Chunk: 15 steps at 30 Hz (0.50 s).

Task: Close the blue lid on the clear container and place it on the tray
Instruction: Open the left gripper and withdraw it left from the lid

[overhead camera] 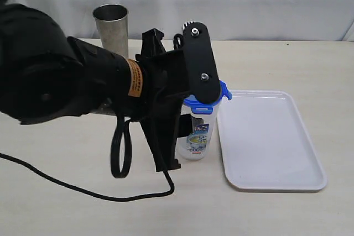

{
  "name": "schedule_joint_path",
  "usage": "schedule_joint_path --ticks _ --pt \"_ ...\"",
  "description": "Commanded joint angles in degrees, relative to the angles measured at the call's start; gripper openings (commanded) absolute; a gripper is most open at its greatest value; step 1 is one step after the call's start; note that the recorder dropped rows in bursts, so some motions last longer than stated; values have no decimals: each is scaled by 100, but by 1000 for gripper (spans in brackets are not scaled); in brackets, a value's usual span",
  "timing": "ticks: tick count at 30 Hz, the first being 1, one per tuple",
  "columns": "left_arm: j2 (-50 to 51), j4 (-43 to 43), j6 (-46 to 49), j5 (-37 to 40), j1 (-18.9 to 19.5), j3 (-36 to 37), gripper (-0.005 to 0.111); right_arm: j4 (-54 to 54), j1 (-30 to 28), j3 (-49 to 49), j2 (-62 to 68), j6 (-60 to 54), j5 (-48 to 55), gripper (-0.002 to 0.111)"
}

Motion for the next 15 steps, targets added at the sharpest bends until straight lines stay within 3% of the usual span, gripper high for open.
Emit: schedule_joint_path --ticks 1,4,6,8,12,15 --pt "-511 -170 -246 181 173 23 41 -7 -16 17 -30 3 -31 5" --pt "-788 -170 -586 -181 710 41 16 -7 -16 17 -30 3 -31 5" --pt "-849 -190 -681 -606 943 163 8 -7 -16 17 -30 3 -31 5" --pt "-964 -240 -830 -1577 1207 556 2 -7 -16 17 -30 3 -31 5" --pt "-1130 -351 -1042 -3925 1649 1732 0 -7 -16 17 -30 3 -31 5" --pt "-1042 -290 -1297 -4996 2015 2446 0 -7 -16 17 -30 3 -31 5"
